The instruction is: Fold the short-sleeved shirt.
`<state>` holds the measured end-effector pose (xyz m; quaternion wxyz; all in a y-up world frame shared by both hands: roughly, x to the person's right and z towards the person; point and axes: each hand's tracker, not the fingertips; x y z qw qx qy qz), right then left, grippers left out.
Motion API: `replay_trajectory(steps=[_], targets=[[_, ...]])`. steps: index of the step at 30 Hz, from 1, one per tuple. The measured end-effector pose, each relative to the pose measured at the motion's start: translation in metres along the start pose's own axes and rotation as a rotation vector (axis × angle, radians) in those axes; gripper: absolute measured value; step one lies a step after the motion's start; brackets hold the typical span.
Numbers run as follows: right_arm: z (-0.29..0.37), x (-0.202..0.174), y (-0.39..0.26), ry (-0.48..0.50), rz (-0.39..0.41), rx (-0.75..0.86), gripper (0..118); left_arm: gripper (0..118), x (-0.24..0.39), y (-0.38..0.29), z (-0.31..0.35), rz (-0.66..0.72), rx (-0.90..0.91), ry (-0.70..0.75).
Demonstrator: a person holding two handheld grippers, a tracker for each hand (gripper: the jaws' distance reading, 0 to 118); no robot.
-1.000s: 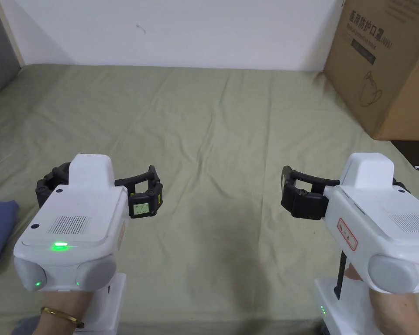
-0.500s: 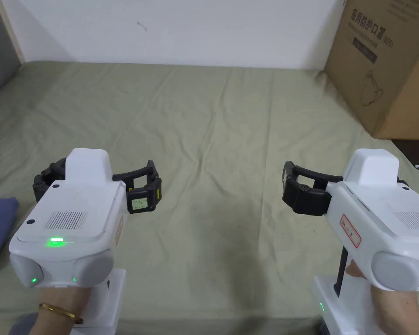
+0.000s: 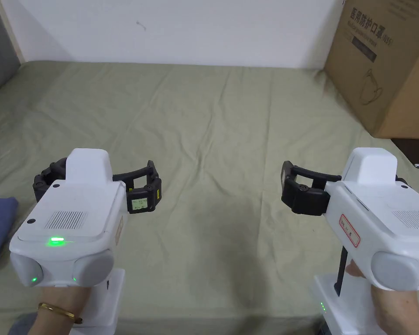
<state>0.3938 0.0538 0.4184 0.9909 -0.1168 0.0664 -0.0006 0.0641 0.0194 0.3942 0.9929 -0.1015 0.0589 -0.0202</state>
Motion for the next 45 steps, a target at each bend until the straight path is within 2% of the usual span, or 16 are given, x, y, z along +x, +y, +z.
replay_trajectory(steps=[45], targets=[[0.0042, -0.0014, 0.0014, 0.005, 0.005, 0.013, 118, 118, 0.0066, -0.0011, 0.0037, -0.009, -0.002, -0.017]])
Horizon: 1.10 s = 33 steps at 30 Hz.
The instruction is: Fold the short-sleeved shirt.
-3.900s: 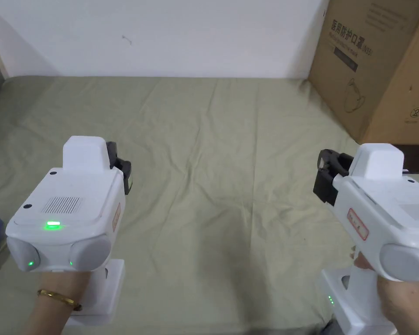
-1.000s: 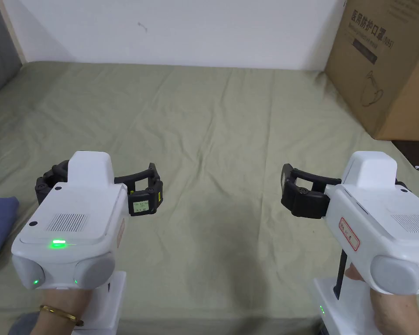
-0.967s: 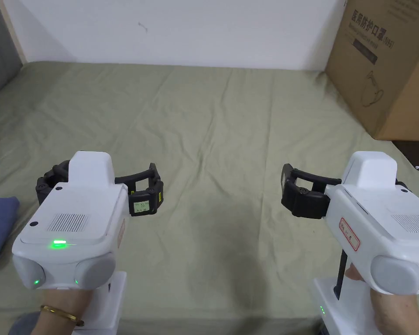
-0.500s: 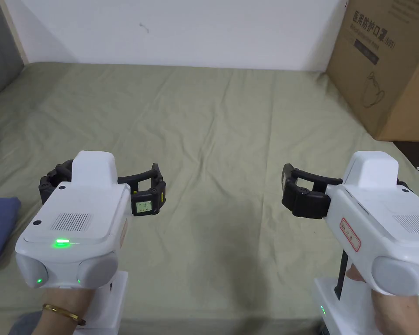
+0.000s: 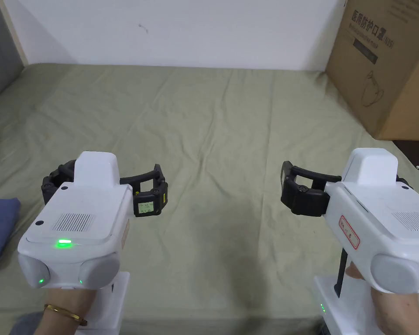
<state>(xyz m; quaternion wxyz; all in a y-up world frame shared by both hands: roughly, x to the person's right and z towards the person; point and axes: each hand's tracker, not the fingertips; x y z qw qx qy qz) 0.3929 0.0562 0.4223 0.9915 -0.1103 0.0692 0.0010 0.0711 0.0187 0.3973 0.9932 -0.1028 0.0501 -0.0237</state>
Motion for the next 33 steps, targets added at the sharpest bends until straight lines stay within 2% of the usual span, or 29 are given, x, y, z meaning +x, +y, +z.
replay_trajectory(steps=[14, 16, 18, 20, 23, 26, 28, 31, 33], targets=[[0.000, 0.001, 0.011, -0.021, -0.015, -0.038, 118, 118, 0.001, 0.004, 0.000, 0.004, 0.002, -0.011], [-0.006, 0.003, 0.021, -0.047, -0.035, -0.138, 118, 118, 0.001, 0.009, -0.001, 0.017, -0.006, -0.011], [-0.018, 0.004, 0.034, -0.122, -0.078, -0.272, 118, 118, 0.001, 0.015, -0.004, 0.063, -0.059, 0.021], [-0.026, 0.003, 0.040, -0.146, -0.091, -0.360, 118, 118, 0.003, 0.017, -0.011, 0.067, -0.134, 0.043], [-0.027, -0.003, 0.032, -0.104, -0.113, -0.402, 118, 118, 0.007, 0.011, -0.011, 0.069, -0.152, 0.037], [-0.031, -0.020, 0.015, -0.098, -0.097, -0.573, 118, 118, 0.013, -0.006, -0.008, 0.063, -0.212, 0.012], [-0.033, -0.030, -0.002, -0.045, -0.090, -0.667, 118, 118, 0.016, -0.018, -0.008, 0.063, -0.243, 0.006], [-0.035, -0.039, -0.024, 0.003, -0.127, -0.677, 118, 118, 0.018, -0.035, -0.011, 0.053, -0.285, 0.005], [-0.046, -0.047, -0.030, -0.014, -0.073, -0.764, 117, 118, 0.018, -0.043, -0.011, 0.050, -0.306, 0.005]])
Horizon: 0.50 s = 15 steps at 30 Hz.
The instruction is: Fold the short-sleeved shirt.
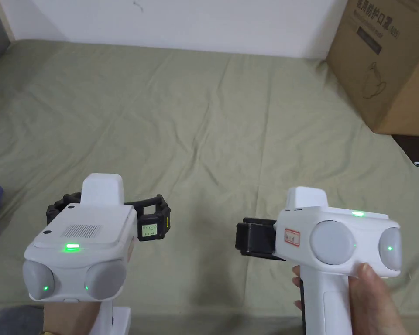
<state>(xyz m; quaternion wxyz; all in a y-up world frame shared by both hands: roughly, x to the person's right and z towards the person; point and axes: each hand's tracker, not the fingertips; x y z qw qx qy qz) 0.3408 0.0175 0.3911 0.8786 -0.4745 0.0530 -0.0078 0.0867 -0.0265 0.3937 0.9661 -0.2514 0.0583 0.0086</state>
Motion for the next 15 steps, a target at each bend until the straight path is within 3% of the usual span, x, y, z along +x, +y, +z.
replay_trajectory(steps=[1, 3, 5, 8, 11, 15], targets=[[-0.006, -0.001, 0.001, 0.015, 0.014, -0.014, 116, 118, 0.000, -0.004, -0.002, -0.002, -0.011, 0.001], [-0.014, -0.003, -0.002, 0.010, -0.050, 0.027, 116, 118, -0.002, -0.010, -0.008, -0.004, -0.029, 0.007], [-0.023, -0.008, -0.009, 0.011, -0.038, 0.048, 116, 118, -0.006, -0.019, -0.016, 0.007, -0.061, 0.015], [-0.055, -0.018, -0.028, -0.028, 0.074, -0.037, 116, 118, -0.013, -0.035, -0.035, 0.067, -0.139, 0.029], [-0.093, -0.019, -0.043, -0.068, 0.133, -0.151, 116, 118, -0.020, -0.047, -0.056, 0.118, -0.205, 0.031], [-0.137, 0.008, -0.025, -0.039, 0.070, -0.112, 116, 118, -0.031, -0.046, -0.103, 0.143, -0.245, 0.055]])
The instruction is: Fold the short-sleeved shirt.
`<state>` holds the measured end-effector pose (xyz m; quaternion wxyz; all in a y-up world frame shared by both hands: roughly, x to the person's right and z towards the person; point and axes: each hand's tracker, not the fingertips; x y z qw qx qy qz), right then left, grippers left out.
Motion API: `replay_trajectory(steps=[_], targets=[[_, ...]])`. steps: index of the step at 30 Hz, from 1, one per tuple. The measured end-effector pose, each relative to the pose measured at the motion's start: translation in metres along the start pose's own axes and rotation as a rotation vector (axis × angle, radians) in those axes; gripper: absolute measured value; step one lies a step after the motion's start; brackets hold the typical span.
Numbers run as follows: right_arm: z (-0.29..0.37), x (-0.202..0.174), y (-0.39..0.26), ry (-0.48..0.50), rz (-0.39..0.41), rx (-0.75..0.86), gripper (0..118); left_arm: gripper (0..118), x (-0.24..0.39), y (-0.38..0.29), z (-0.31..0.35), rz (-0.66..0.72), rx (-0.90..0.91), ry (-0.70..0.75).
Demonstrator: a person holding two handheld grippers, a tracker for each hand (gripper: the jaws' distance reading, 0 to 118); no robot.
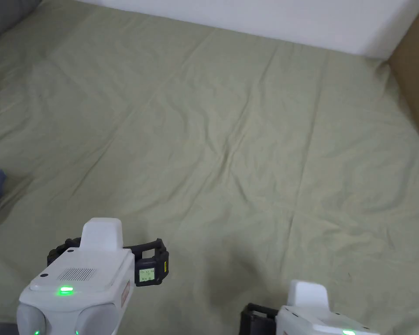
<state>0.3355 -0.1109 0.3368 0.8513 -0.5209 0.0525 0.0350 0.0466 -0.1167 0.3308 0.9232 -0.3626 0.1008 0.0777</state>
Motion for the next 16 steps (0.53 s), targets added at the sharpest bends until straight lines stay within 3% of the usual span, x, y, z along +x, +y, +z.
replay_trajectory(steps=[4, 8, 12, 14, 16], targets=[[-0.032, 0.028, 0.056, -0.143, -0.055, 0.130, 116, 118, -0.003, 0.037, -0.061, 0.040, 0.018, 0.051], [-0.074, 0.054, 0.117, -0.269, -0.132, 0.144, 116, 118, -0.001, 0.079, -0.123, 0.104, 0.026, 0.117], [-0.105, 0.069, 0.147, -0.241, -0.261, 0.134, 116, 118, 0.002, 0.093, -0.174, 0.122, -0.059, 0.187], [-0.119, 0.073, 0.150, -0.190, -0.293, 0.136, 116, 118, 0.003, 0.085, -0.192, 0.116, -0.090, 0.176], [-0.132, 0.074, 0.144, -0.204, -0.306, 0.090, 118, 118, 0.004, 0.070, -0.204, 0.100, -0.151, 0.176]])
